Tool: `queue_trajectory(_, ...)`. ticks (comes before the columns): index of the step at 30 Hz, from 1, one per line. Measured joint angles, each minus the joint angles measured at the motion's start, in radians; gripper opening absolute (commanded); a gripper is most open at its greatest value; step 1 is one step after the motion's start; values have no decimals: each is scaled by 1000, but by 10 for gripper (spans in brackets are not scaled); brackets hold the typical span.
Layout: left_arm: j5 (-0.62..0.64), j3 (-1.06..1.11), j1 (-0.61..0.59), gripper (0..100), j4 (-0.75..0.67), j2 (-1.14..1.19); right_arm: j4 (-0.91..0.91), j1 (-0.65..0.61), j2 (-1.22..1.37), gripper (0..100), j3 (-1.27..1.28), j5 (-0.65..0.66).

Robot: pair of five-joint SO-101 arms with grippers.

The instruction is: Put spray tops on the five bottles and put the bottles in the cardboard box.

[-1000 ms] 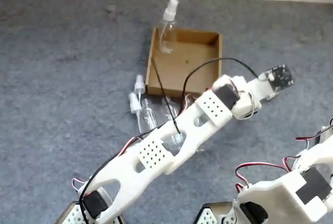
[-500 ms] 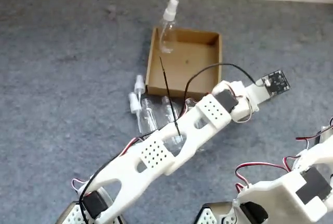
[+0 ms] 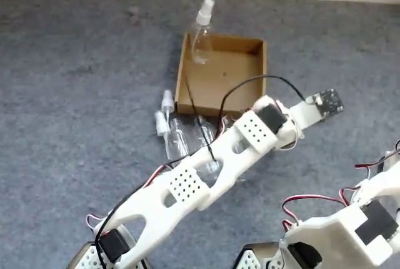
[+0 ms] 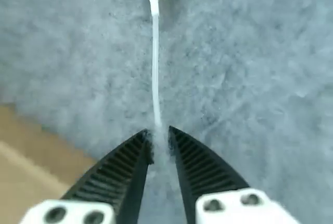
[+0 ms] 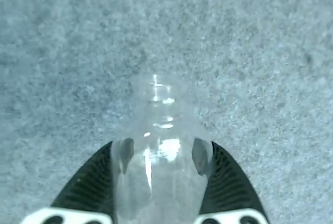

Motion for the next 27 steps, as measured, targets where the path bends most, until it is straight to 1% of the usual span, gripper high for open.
queue_trajectory(3,0,-37,-2,5,121,-112,64,-52,0,4,0,0)
queue_trajectory(6,2,-40,-41,5,209,-242,127,-107,0,4,0,0)
queue_trajectory(11,5,-31,-201,5,247,-448,144,-229,0,4,0,0)
queue_trajectory(13,8,26,-281,5,253,-535,144,-285,0,4,0,0)
queue_trajectory(16,9,189,-379,5,253,-689,184,-359,0,5,0,0)
queue_trajectory(19,9,428,-462,7,253,-872,267,-408,0,6,0,0)
queue_trajectory(22,9,701,-539,8,253,-1066,302,-437,0,9,0,0)
queue_trajectory(25,9,973,-621,8,253,-1246,319,-460,0,73,0,-9)
queue_trajectory(27,9,1142,-689,26,253,-1353,319,-465,0,122,0,-61)
